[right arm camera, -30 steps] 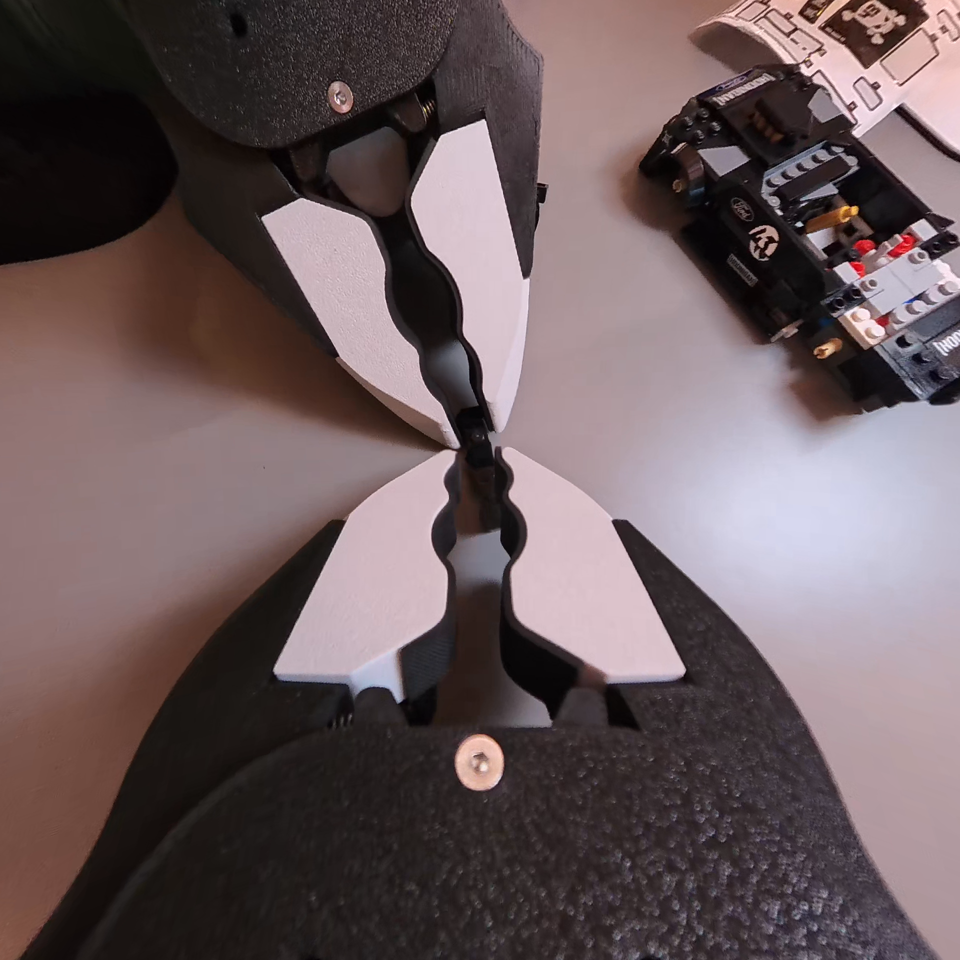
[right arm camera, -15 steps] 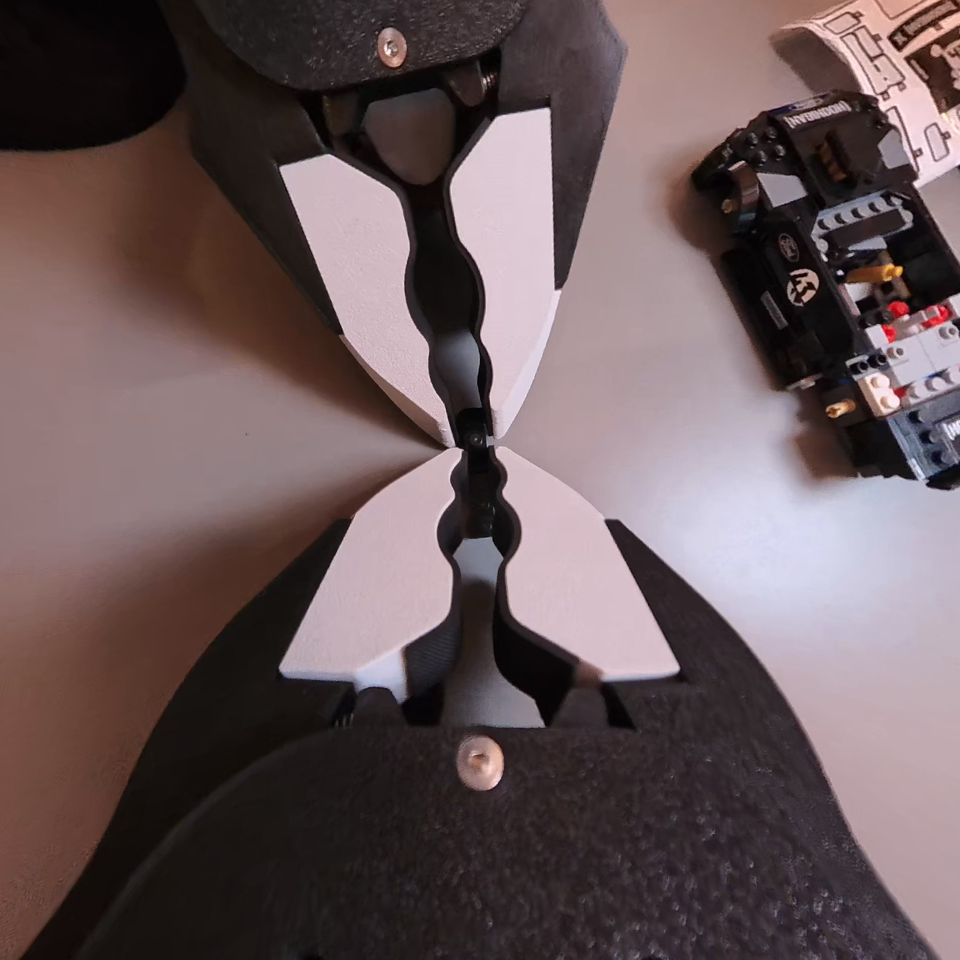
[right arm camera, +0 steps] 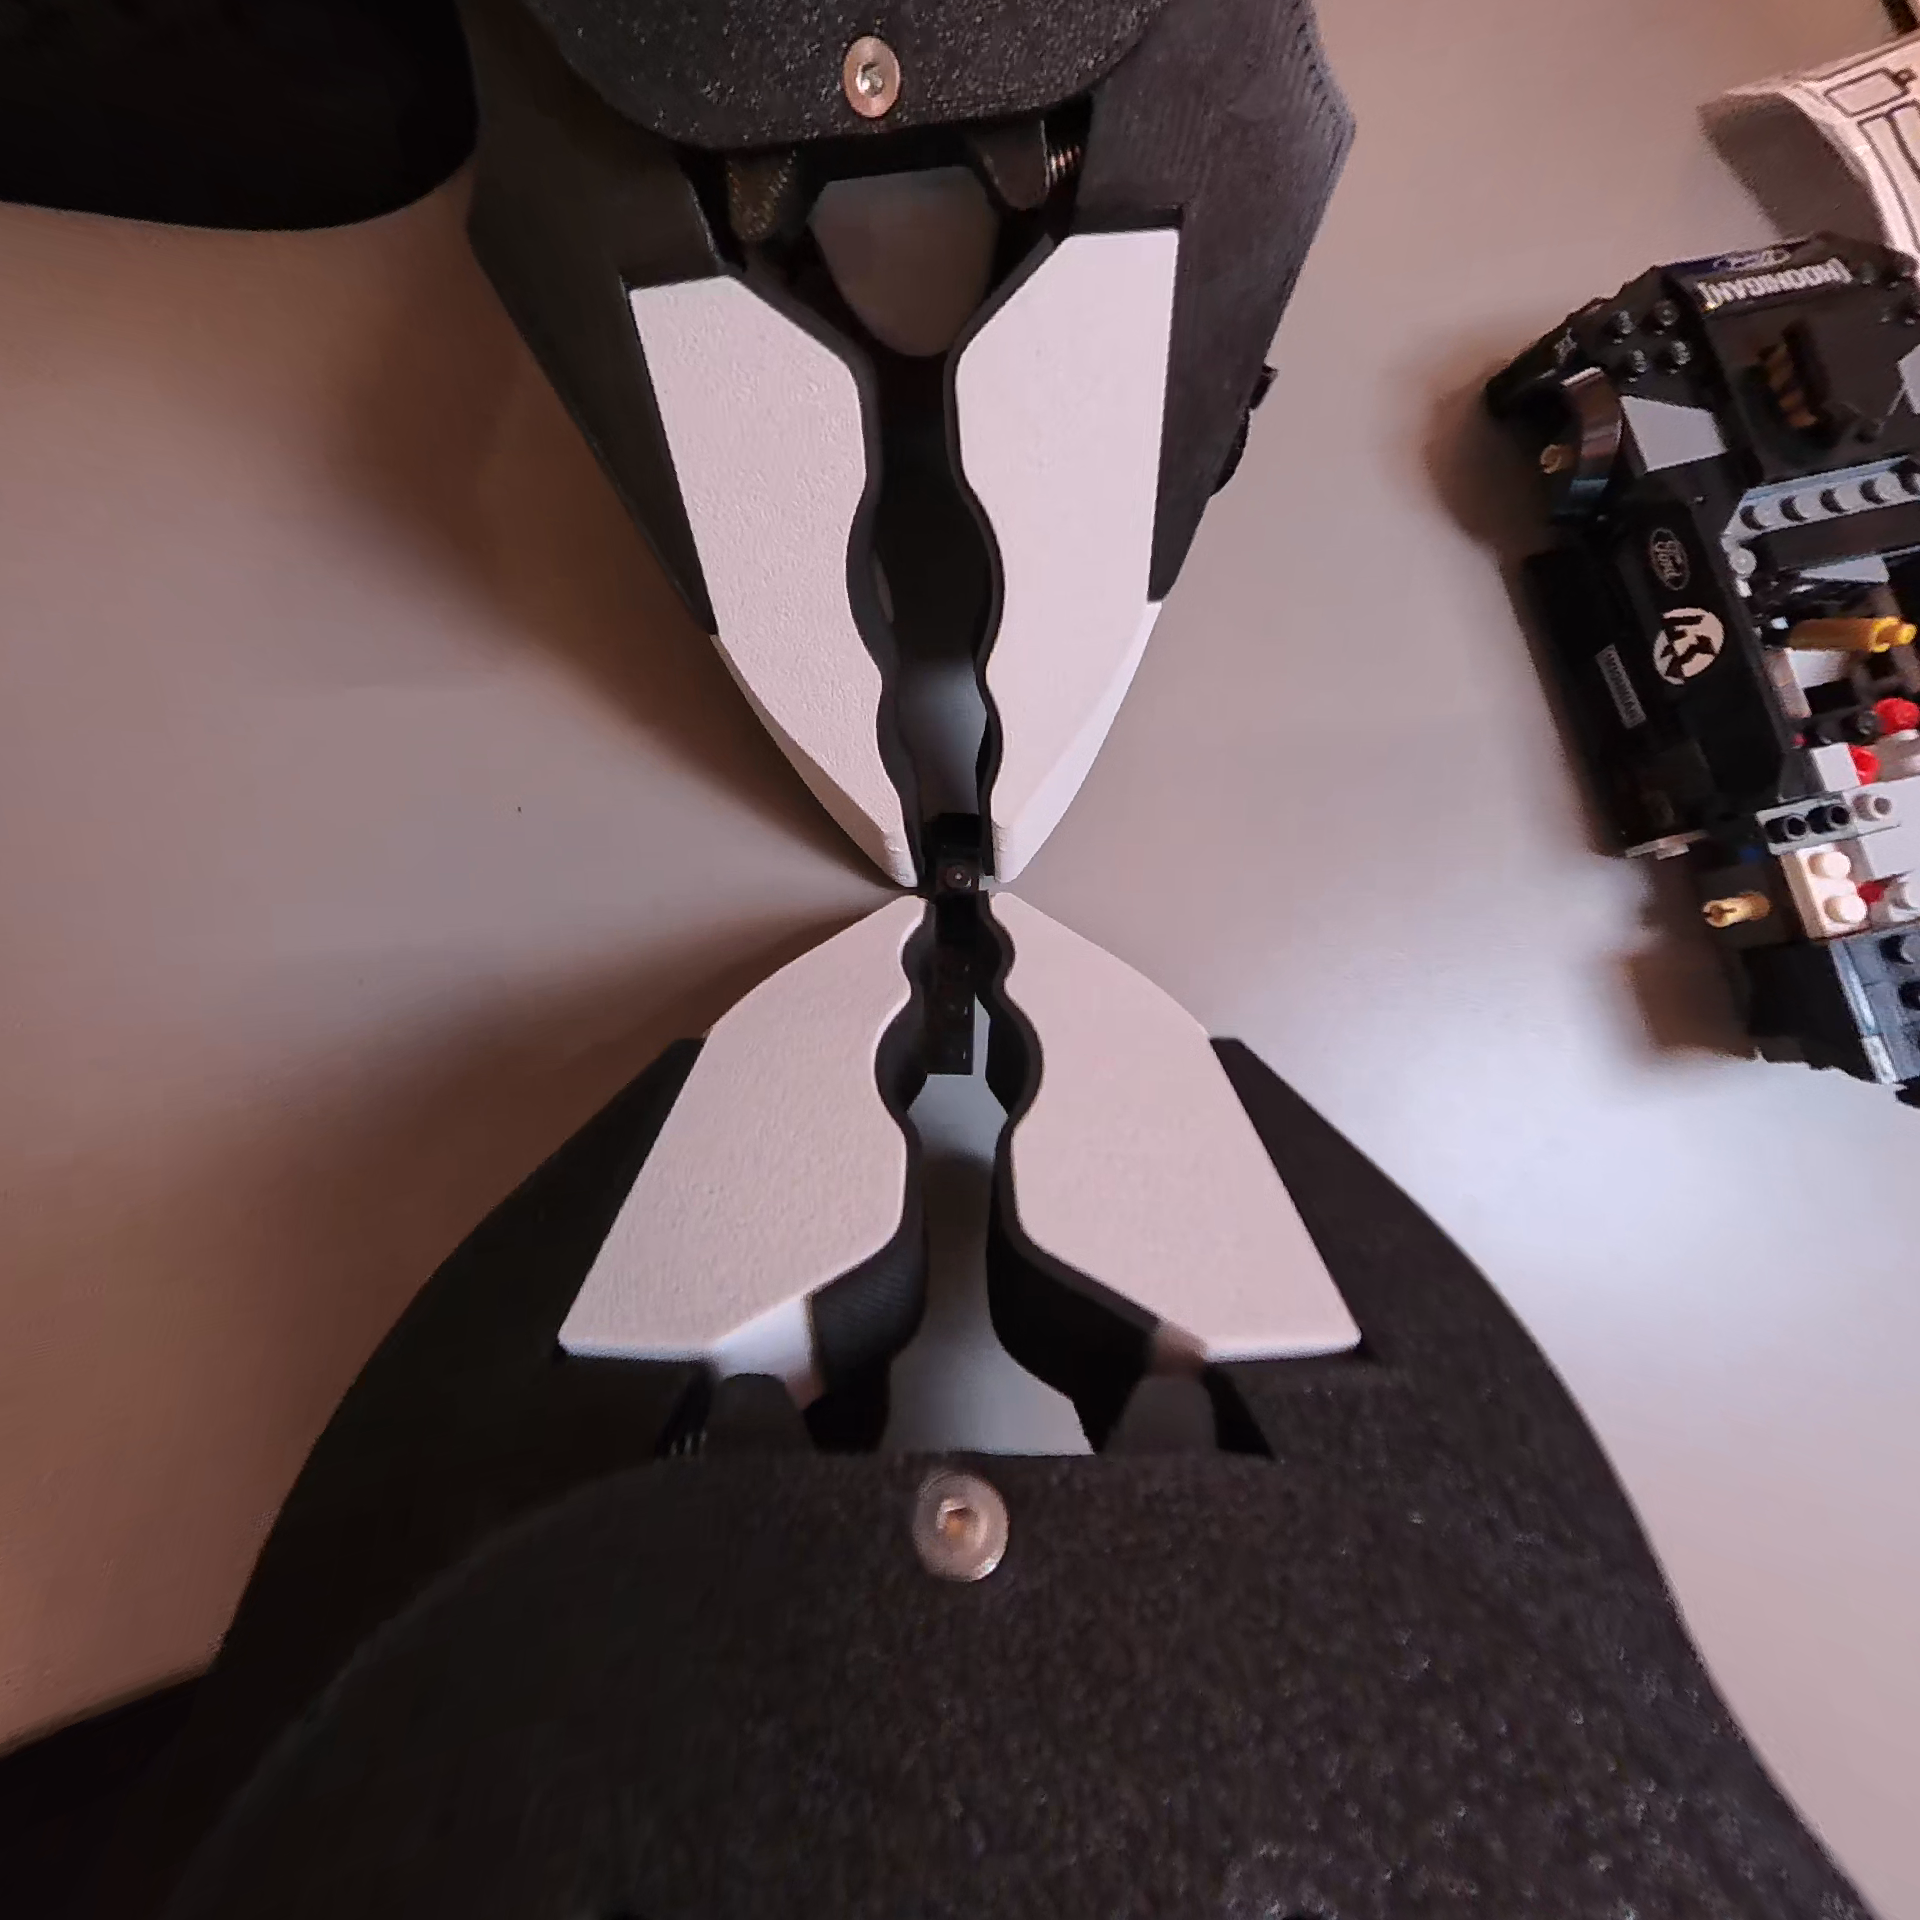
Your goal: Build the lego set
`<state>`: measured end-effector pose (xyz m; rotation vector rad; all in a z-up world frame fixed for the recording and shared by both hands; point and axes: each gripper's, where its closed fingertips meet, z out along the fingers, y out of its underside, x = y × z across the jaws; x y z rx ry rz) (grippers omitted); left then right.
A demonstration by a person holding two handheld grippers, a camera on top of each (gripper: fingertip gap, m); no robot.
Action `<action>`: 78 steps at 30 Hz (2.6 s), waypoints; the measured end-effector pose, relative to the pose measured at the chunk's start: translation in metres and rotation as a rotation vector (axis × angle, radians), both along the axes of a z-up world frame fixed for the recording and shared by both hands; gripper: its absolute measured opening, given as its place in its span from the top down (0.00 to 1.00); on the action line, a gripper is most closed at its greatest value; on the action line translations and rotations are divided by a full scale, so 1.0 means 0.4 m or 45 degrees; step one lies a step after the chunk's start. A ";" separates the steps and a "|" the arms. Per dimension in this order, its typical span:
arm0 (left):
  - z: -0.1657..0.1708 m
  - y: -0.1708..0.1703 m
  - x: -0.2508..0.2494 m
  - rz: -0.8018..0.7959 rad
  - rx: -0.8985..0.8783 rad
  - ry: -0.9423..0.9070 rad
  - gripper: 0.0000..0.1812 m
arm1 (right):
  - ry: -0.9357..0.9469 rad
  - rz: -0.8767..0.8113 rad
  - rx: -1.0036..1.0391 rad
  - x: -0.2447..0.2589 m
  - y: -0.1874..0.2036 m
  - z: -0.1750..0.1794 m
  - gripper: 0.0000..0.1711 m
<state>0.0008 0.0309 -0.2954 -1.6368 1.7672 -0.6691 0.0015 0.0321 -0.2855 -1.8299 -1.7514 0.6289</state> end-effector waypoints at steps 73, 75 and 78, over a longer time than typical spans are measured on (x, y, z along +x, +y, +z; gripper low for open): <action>-0.001 0.042 -0.206 0.588 -0.059 0.095 0.89 | 0.412 -0.203 0.064 -0.072 0.049 0.104 0.88; 0.000 0.042 -0.213 0.574 -0.051 0.095 0.86 | 0.396 -0.201 0.057 -0.094 0.071 0.100 0.89; 0.015 0.039 -0.229 0.568 -0.063 0.045 0.84 | 0.352 -0.194 0.038 -0.131 0.104 0.090 0.91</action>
